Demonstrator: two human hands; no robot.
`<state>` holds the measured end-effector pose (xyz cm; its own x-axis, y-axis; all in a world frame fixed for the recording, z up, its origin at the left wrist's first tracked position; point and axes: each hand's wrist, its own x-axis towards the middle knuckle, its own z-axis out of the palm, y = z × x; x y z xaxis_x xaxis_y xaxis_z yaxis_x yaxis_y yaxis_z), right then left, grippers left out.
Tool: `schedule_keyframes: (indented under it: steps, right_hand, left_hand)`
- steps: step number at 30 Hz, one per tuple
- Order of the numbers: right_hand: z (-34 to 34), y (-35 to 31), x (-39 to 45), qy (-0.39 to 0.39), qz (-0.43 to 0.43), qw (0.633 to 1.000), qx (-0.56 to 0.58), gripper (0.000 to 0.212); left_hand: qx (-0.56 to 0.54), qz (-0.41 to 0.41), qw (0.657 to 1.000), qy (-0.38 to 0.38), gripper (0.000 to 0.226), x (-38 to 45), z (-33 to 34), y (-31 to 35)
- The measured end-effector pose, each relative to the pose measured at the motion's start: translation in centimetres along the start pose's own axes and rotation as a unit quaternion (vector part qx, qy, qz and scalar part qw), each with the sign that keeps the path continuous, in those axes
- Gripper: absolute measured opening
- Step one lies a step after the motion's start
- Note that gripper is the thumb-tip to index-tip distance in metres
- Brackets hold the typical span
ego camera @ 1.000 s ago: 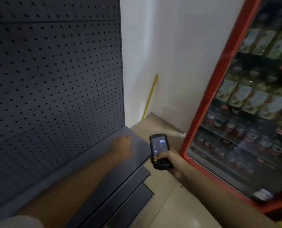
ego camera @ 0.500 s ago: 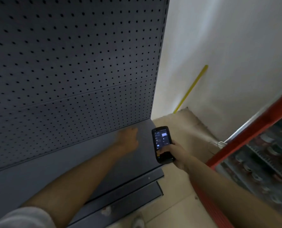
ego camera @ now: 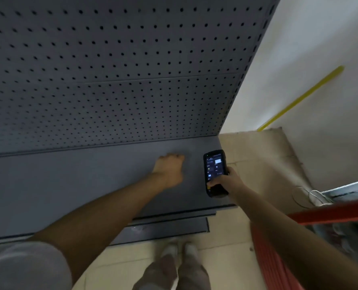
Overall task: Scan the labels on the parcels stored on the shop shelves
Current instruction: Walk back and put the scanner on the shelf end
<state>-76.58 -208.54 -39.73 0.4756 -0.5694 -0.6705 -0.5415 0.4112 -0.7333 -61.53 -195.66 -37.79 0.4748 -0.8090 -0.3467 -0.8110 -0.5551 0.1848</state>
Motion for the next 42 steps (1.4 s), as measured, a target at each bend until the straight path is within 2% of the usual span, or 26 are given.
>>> schedule_keyframes:
  steps: [2,5,13,22,27,30,34,38,42]
  right_hand:
    - [-0.2,0.0,1.2,-0.003,0.002,1.000,-0.024,0.060]
    - [-0.1,0.3,3.0,0.002,-0.002,0.998,-0.059,0.077]
    - [-0.7,0.8,6.4,0.001,-0.030,0.993,-0.116,0.089]
    - [-0.8,1.6,7.5,0.003,-0.054,0.985,-0.165,0.083]
    - [-1.4,1.5,8.0,0.026,-0.065,0.970,-0.234,0.076]
    - [-1.5,1.6,8.1,0.059,-0.070,0.942,-0.322,0.092]
    - [-1.2,1.9,8.2,0.062,-0.069,0.932,-0.351,0.109]
    - [-1.1,2.2,7.8,0.068,-0.069,0.932,-0.350,0.106]
    - [-1.3,2.3,7.0,0.075,-0.067,0.937,-0.333,0.093]
  left_hand:
    - [-0.002,-0.017,1.000,-0.020,0.049,0.2,0.9,0.2]
    - [-0.003,-0.041,0.999,-0.026,0.048,0.9,2.2,0.4]
    - [-0.031,-0.071,0.997,-0.005,0.051,2.8,2.7,1.6]
    - [-0.028,-0.095,0.995,-0.020,0.052,2.9,3.6,1.3]
    - [-0.030,-0.108,0.993,-0.022,0.051,2.6,3.6,1.1]
    - [-0.032,-0.111,0.993,-0.025,0.052,2.4,3.5,1.1]
    - [-0.023,-0.115,0.993,-0.033,0.053,1.9,3.7,1.3]
    - [-0.017,-0.120,0.992,-0.030,0.053,1.4,3.6,1.3]
    - [-0.005,-0.132,0.991,-0.023,0.052,0.5,2.9,1.3]
